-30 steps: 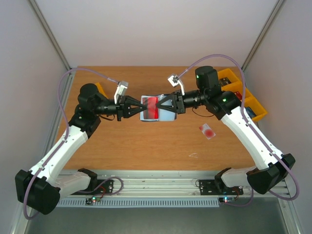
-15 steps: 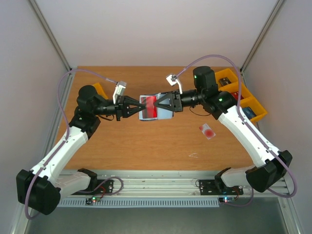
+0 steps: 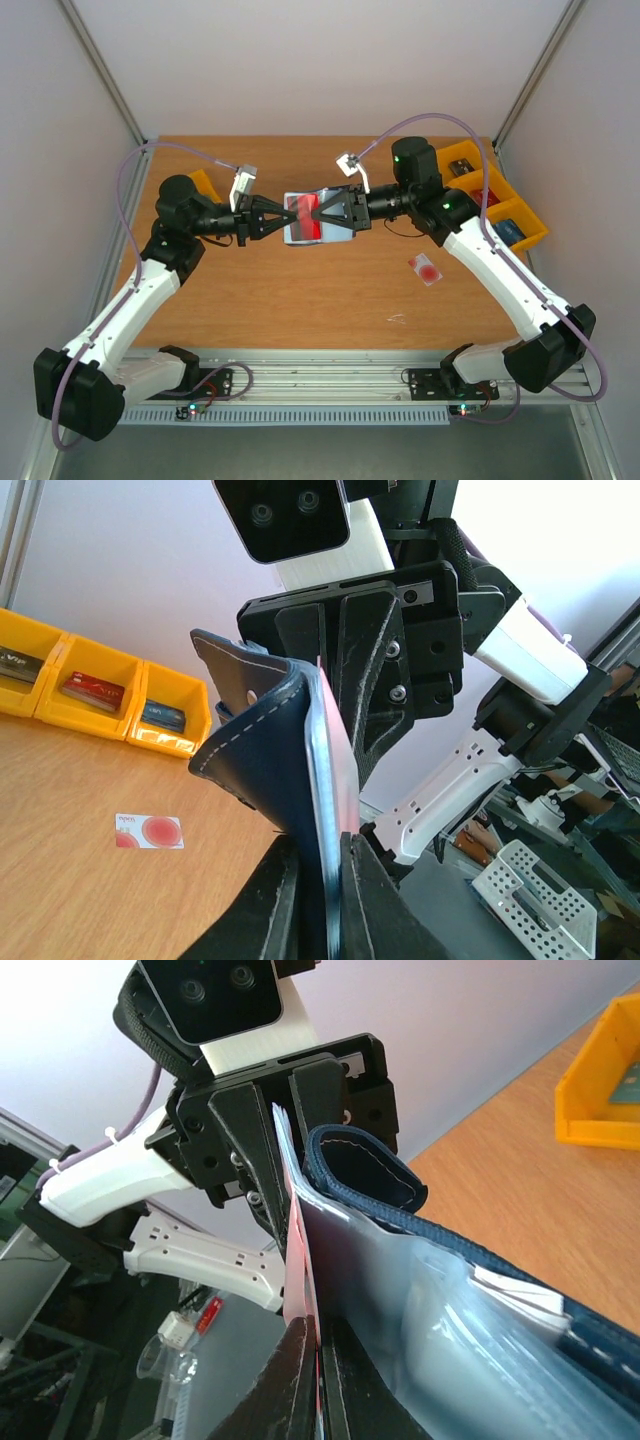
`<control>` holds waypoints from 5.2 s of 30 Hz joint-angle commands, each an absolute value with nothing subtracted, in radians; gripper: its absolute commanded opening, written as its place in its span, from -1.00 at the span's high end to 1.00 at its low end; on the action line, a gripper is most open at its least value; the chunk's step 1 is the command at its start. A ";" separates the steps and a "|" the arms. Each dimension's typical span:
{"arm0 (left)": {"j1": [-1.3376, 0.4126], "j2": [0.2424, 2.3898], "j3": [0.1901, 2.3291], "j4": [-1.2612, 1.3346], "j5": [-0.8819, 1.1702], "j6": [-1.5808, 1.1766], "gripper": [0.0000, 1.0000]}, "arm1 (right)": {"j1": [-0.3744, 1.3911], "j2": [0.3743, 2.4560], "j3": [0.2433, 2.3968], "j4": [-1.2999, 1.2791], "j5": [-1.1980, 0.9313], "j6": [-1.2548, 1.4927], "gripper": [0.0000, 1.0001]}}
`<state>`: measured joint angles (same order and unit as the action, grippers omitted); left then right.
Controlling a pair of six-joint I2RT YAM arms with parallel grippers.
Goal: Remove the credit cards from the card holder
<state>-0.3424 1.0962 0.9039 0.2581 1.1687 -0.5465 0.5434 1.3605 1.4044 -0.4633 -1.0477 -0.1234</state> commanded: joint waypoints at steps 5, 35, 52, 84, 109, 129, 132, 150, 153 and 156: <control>-0.353 1.069 0.904 0.340 1.220 -0.537 0.67 | 0.502 1.310 1.388 -0.388 -1.058 -0.080 0.97; -0.318 1.051 0.907 0.185 1.127 -0.468 0.99 | 0.258 1.242 1.375 -0.748 -1.082 -0.291 0.98; -0.313 1.078 0.903 -0.271 0.833 -0.157 0.99 | 0.138 1.356 1.699 -1.236 -0.221 -0.493 0.97; -0.267 0.993 0.676 -0.173 0.682 -0.142 1.00 | -0.076 2.205 1.982 -0.775 0.698 -1.154 0.98; -0.232 1.077 0.685 -0.145 0.707 -0.150 0.99 | -0.140 2.271 1.894 -0.776 0.719 -1.139 0.98; -0.228 1.086 0.703 -0.166 0.702 -0.145 1.00 | -0.169 2.350 1.925 -0.719 0.694 -1.144 0.28; -0.227 1.082 0.701 -0.166 0.704 -0.143 0.99 | -0.169 2.337 1.923 -0.714 0.699 -1.144 -0.05; -0.229 1.072 0.644 -0.105 0.727 -0.142 0.99 | -0.153 2.017 1.921 -0.775 0.554 -0.968 -0.97; -0.229 1.104 0.635 -0.056 0.779 -0.153 0.99 | -0.128 1.905 1.885 -0.789 0.486 -0.907 -0.97; -0.234 1.147 0.628 -0.014 0.832 -0.159 0.99 | -0.088 1.769 1.805 -0.795 0.392 -0.851 -0.97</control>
<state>-0.2348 1.1019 0.6426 -0.1455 0.7403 -0.1543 -0.1394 1.9266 1.8854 -0.7578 0.5308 -0.9676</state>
